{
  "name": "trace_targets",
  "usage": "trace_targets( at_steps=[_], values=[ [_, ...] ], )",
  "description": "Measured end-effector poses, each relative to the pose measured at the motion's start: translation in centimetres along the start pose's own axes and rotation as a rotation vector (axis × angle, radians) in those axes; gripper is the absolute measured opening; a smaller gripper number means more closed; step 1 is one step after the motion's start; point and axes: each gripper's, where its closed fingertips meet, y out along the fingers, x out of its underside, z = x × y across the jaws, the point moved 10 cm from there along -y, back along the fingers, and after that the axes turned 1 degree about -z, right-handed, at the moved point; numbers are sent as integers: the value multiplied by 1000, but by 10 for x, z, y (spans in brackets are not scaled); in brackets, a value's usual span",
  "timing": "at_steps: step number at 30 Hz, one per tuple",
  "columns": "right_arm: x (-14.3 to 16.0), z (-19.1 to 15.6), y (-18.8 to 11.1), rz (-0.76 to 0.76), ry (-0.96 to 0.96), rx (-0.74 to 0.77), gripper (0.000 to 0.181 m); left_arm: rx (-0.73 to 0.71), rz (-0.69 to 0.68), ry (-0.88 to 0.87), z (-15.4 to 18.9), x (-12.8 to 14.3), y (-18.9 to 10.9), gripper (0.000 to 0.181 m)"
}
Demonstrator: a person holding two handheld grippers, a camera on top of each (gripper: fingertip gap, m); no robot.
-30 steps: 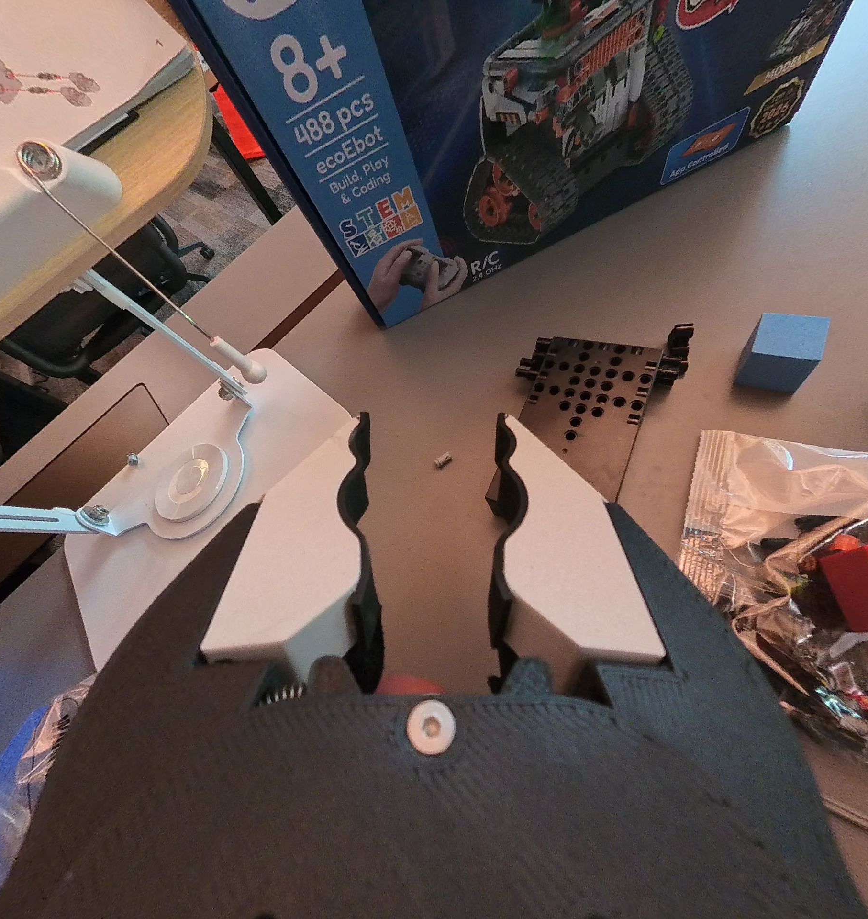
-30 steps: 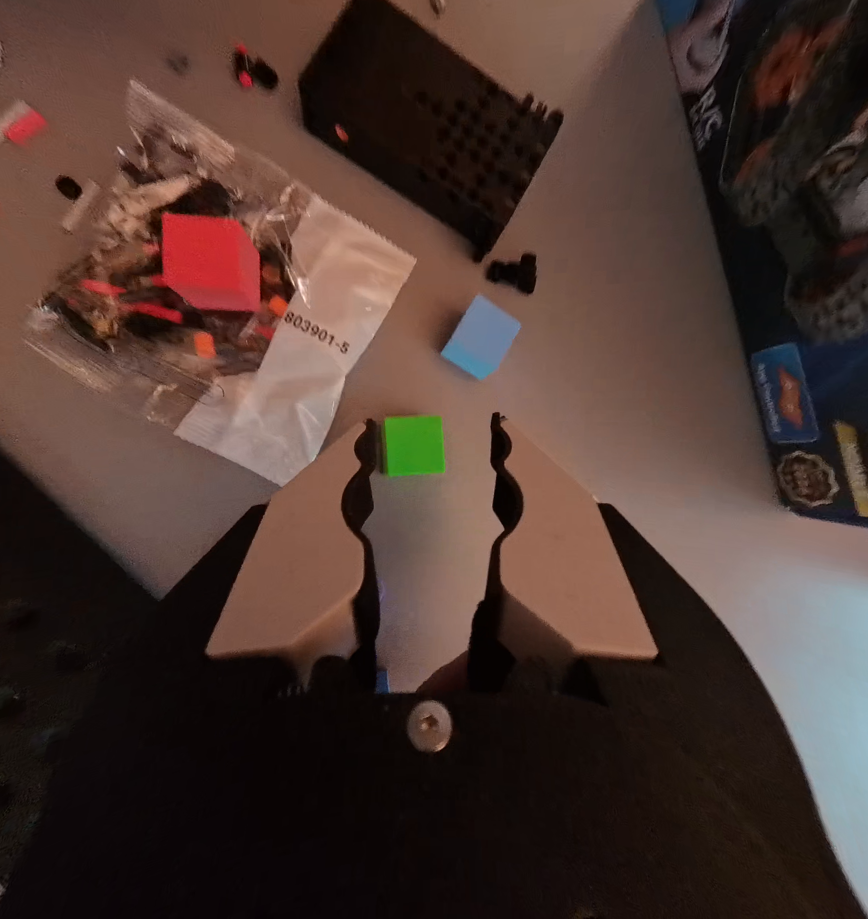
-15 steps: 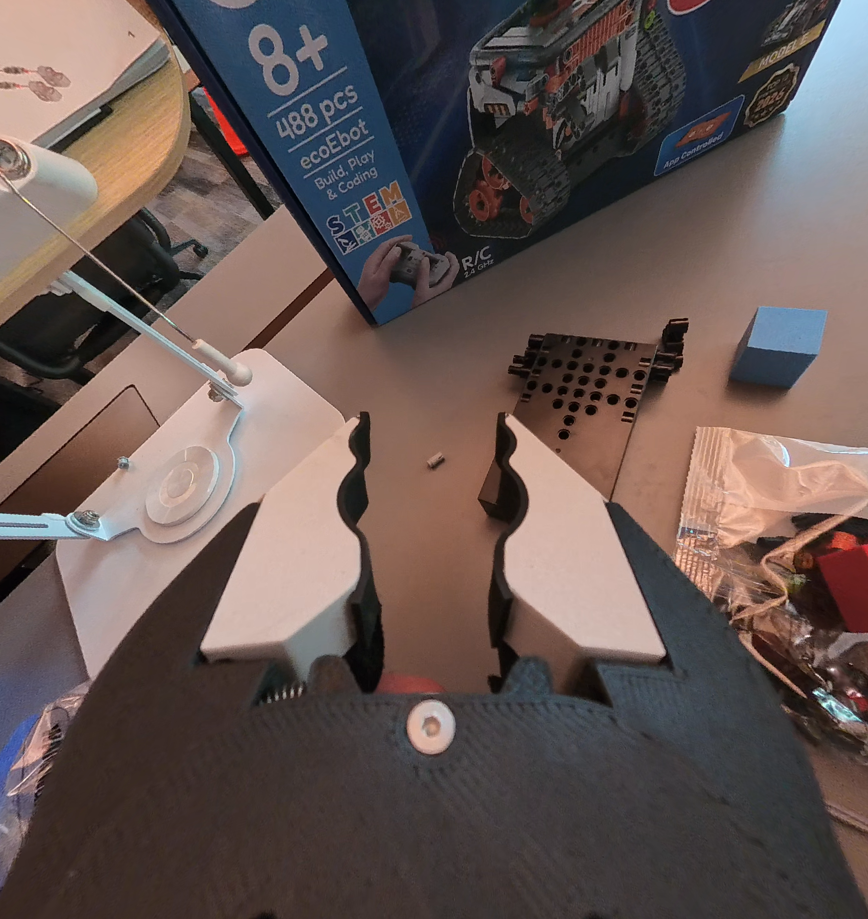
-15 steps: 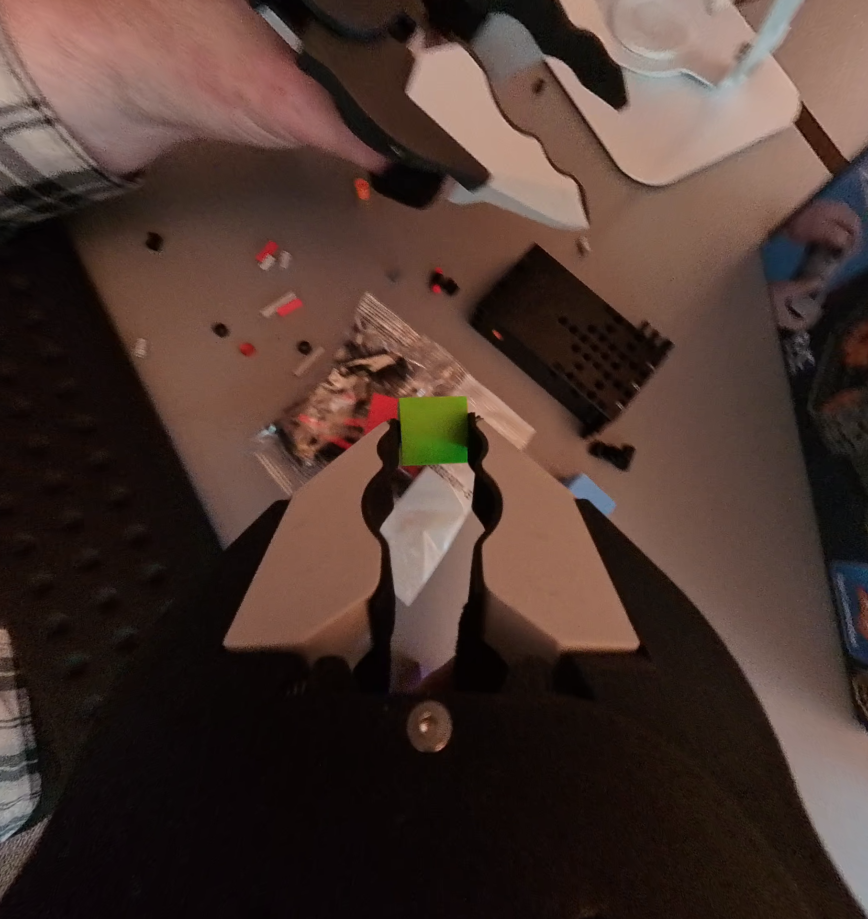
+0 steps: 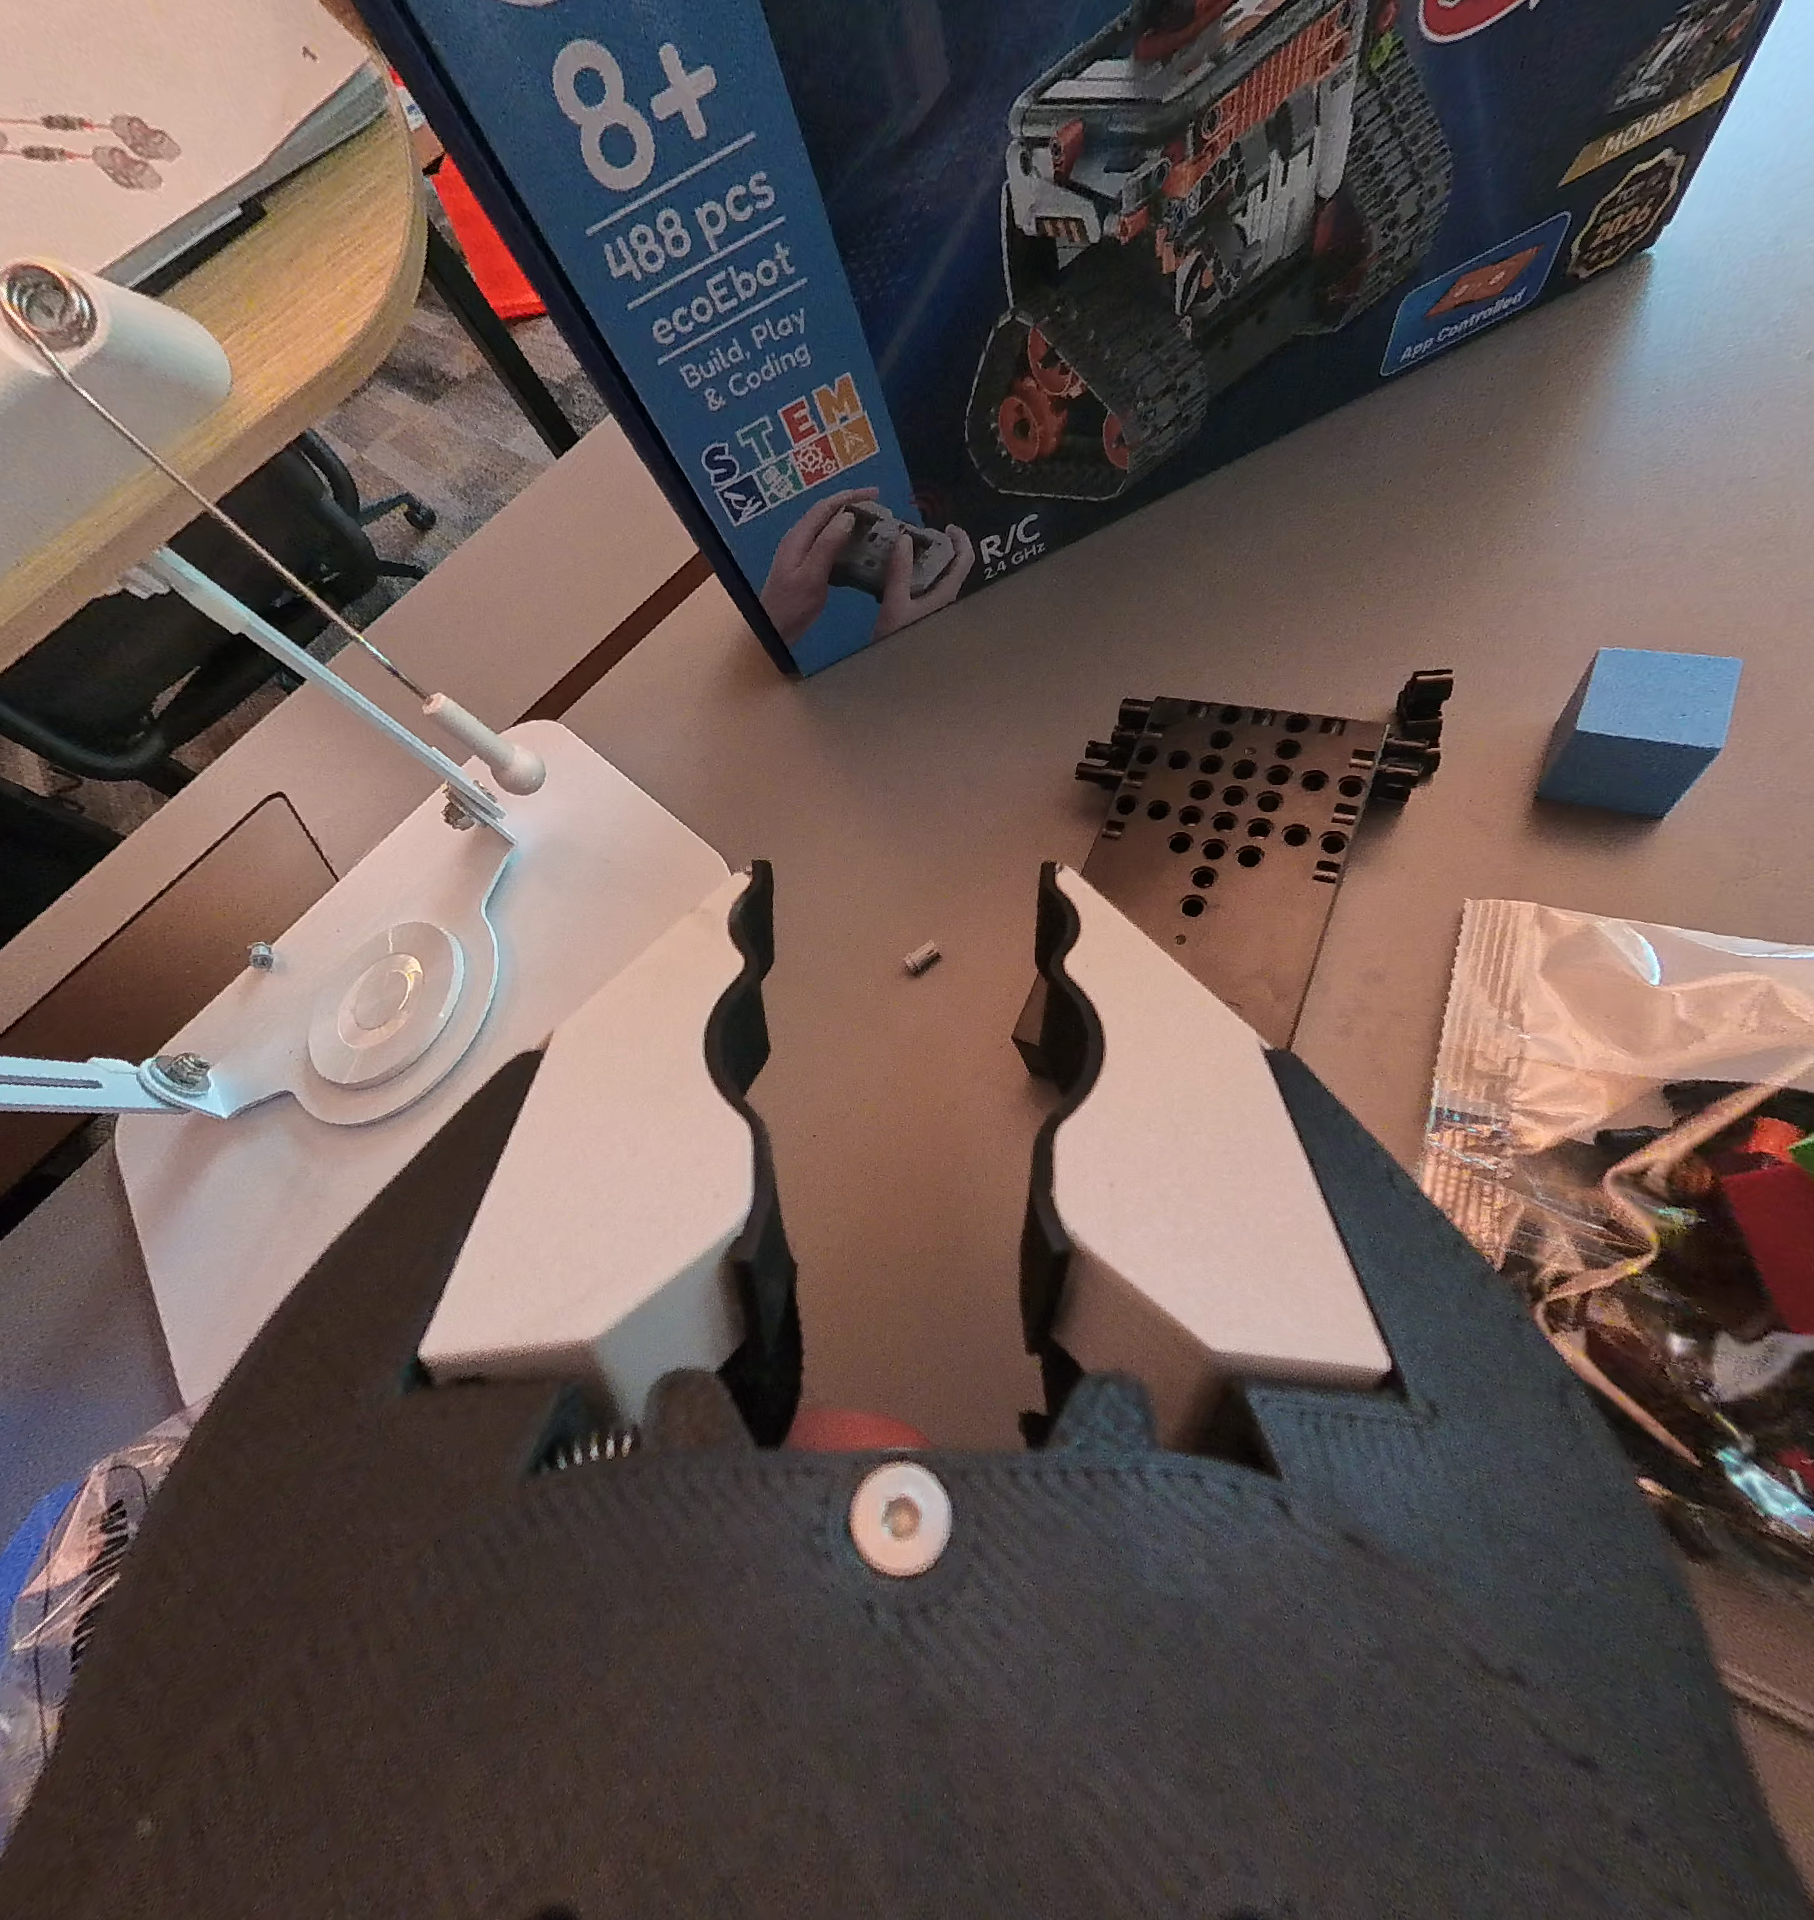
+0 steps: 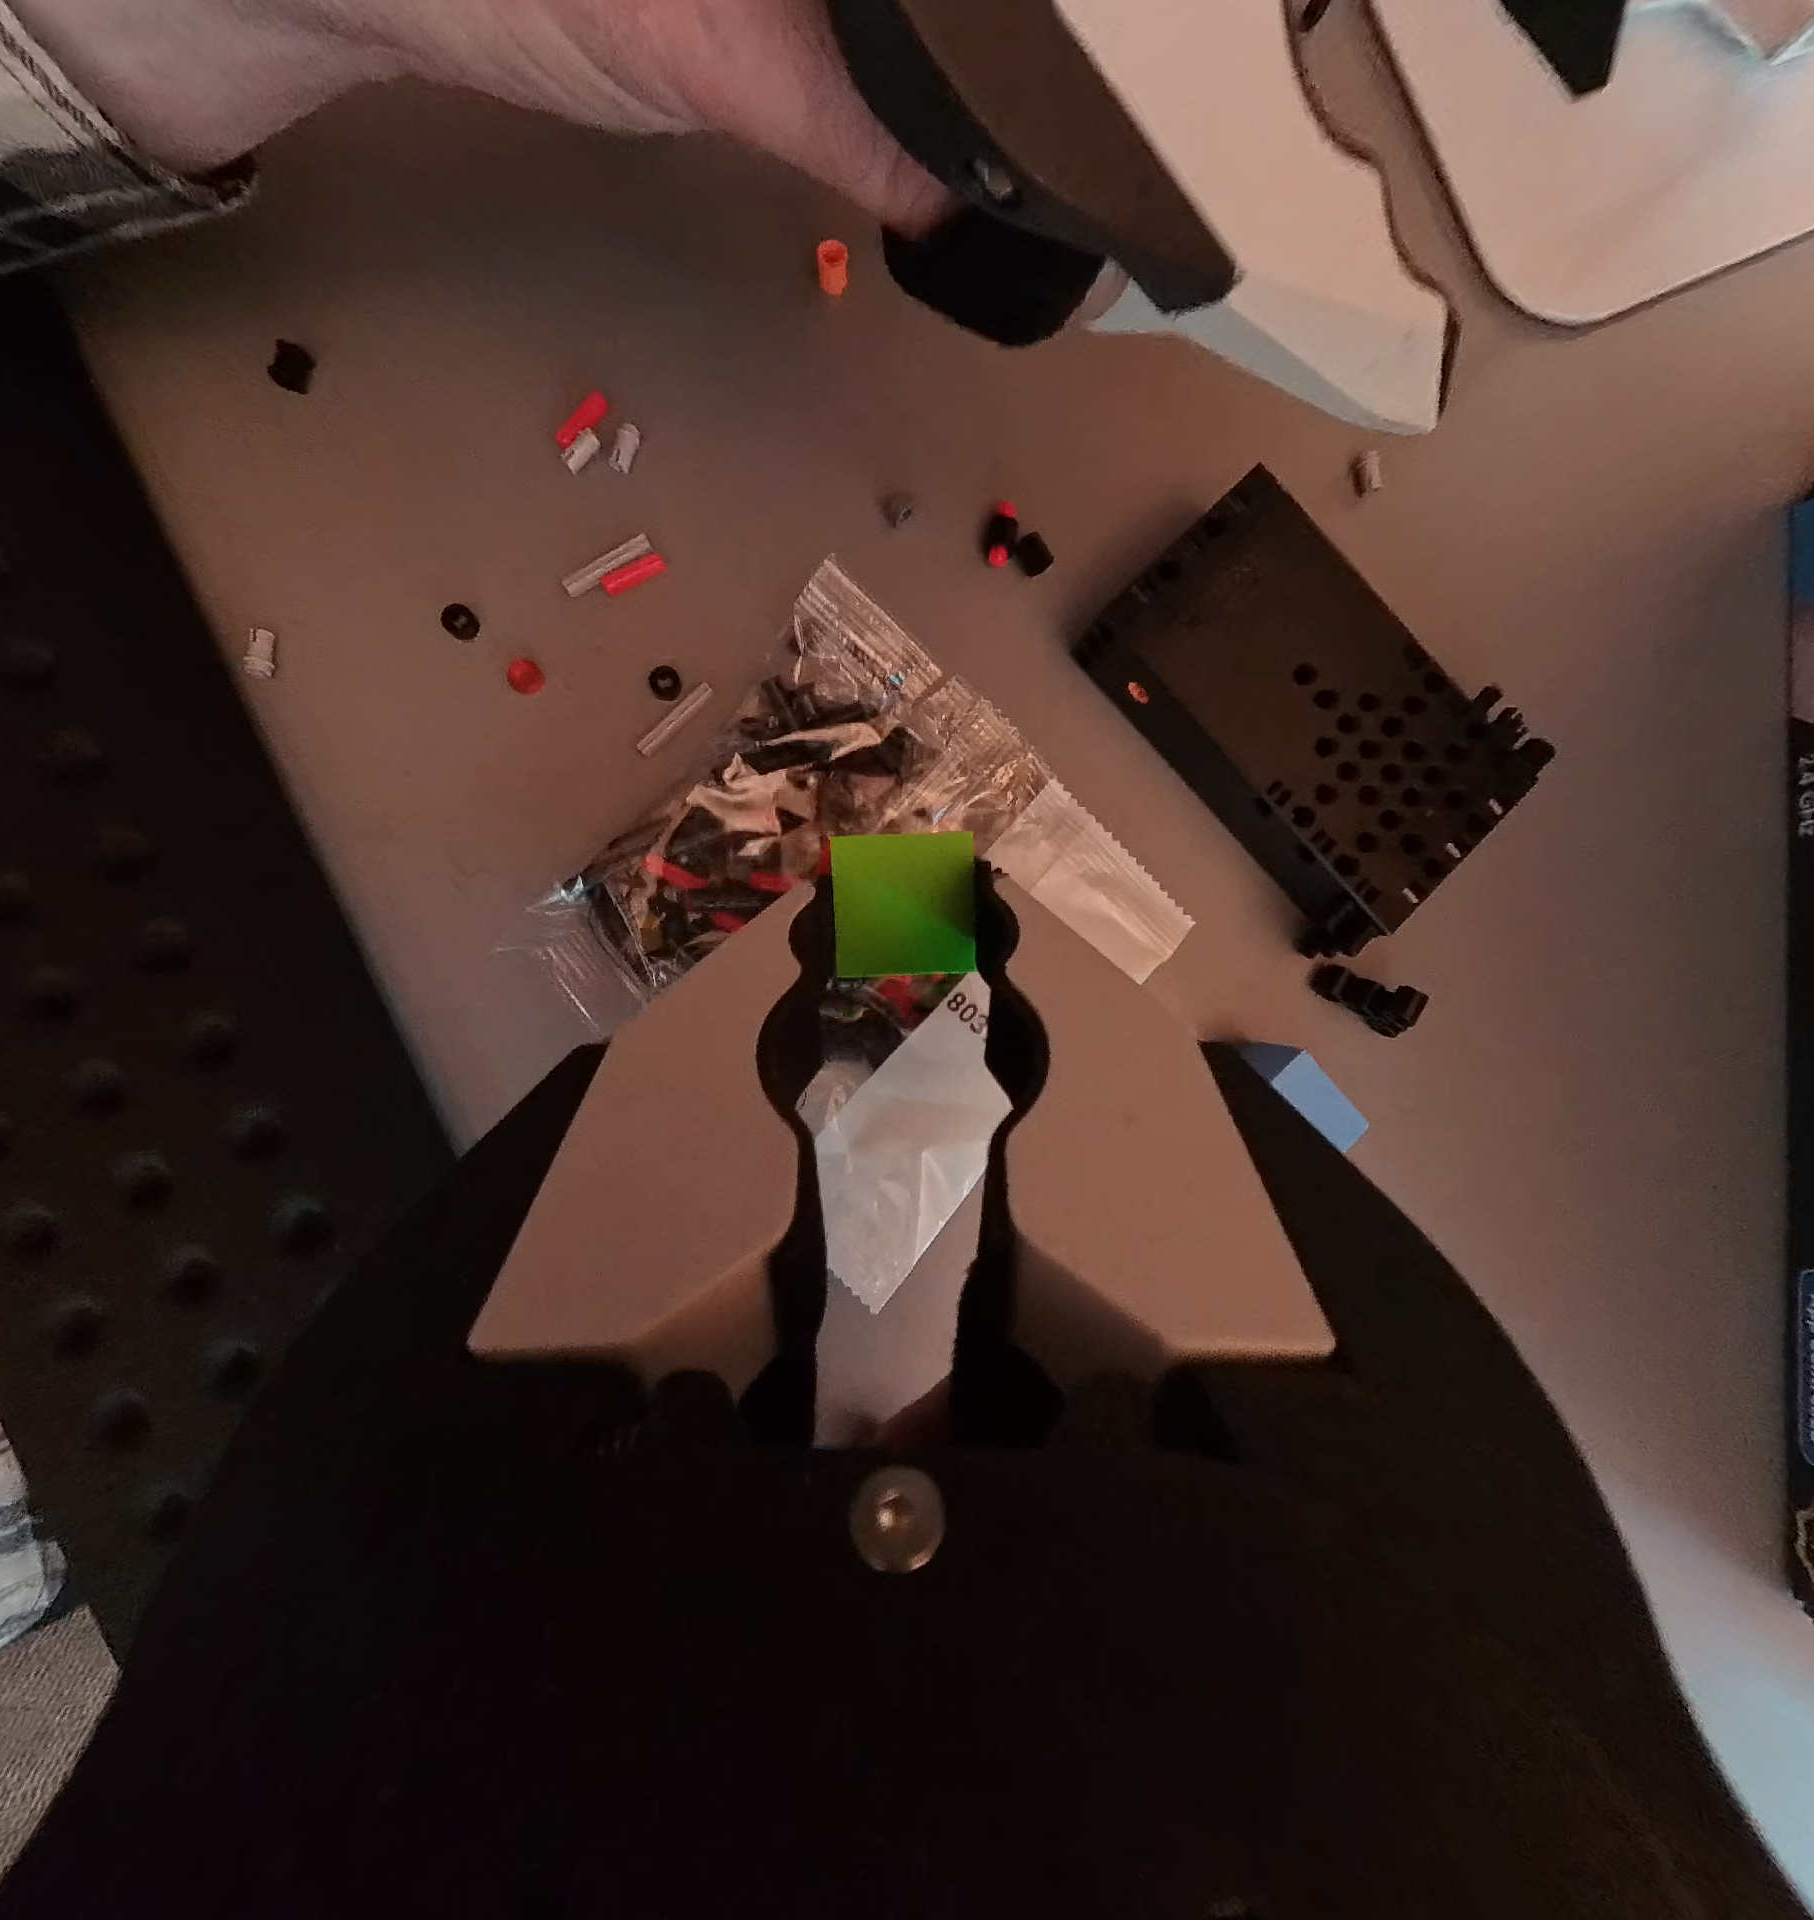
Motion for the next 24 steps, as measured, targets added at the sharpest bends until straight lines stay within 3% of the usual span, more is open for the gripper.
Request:
trace_targets(
  at_steps=[7, 10, 16, 20, 24],
  values=[
    [0, -3, 5, -18, -7, -16, 27, 1, -4, -1, 0, 1, 1, 49],
    [3, -3, 9, -42, -4, -1, 41, 0, -4, 0, 0, 1, 1, 49],
    [1, 2, -11, 61, 22, -13, 46, 0, -3, -5, -1, 1, 0, 49],
    [9, 31, -33, 114, 99, 103, 41, -2, 1, -9, -2, 1, 0, 49],
    [26, 68, -24, 40, 172, 202, 42, -1, -1, -5, -1, 0, 0, 49]
  ],
)
